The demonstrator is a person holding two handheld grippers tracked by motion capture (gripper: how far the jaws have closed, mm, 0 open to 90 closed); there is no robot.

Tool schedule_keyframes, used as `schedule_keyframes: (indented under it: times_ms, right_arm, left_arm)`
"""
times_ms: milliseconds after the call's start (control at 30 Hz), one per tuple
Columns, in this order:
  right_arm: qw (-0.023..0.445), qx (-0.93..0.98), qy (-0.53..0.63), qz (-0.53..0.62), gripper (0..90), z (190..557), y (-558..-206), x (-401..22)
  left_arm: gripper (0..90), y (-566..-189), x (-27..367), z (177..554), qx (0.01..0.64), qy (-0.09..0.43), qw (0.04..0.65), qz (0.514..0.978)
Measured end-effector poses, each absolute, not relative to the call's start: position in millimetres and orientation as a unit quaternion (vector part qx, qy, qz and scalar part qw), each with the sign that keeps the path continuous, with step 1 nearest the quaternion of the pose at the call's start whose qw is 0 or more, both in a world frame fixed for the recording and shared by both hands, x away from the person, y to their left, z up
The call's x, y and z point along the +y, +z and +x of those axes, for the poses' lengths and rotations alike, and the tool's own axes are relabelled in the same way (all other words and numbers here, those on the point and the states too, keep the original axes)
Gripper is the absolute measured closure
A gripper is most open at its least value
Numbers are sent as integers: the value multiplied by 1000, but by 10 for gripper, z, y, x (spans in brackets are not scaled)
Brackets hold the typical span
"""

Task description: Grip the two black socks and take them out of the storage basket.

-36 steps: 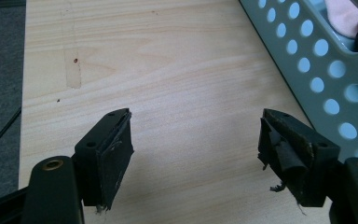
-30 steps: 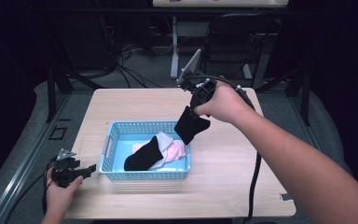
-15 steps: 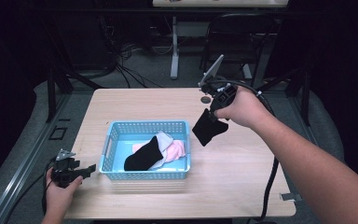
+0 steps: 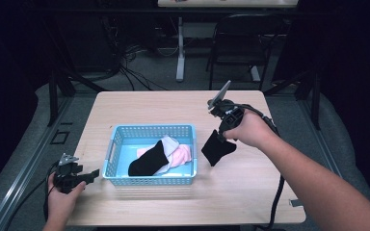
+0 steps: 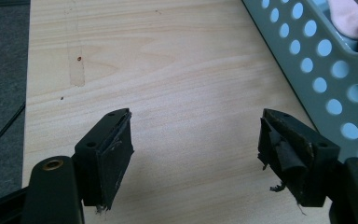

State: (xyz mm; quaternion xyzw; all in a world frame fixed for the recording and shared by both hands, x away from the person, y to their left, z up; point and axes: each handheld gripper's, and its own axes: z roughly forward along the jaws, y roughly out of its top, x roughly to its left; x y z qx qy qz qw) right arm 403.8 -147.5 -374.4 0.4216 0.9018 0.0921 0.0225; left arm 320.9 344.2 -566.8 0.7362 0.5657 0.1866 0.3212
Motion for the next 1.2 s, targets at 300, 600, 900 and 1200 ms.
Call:
schedule_keyframes:
  times_ms: [300,600,900,1200]
  right_arm:
    - [6,899,81,431,869,4076,-4198,-1609]
    - [7,887,68,457,869,4164,-4578,-1884]
    - [24,867,58,494,867,4253,-4848,-2202]
    - [32,861,68,503,679,4280,-4776,-2247]
  left_arm:
    - [258,-5669,3446,3211,566,189,322,735]
    - [260,-5680,3444,3214,567,196,322,732]
    - [261,-5674,3463,3211,571,200,321,728]
    - [261,-5680,3451,3218,569,200,319,731]
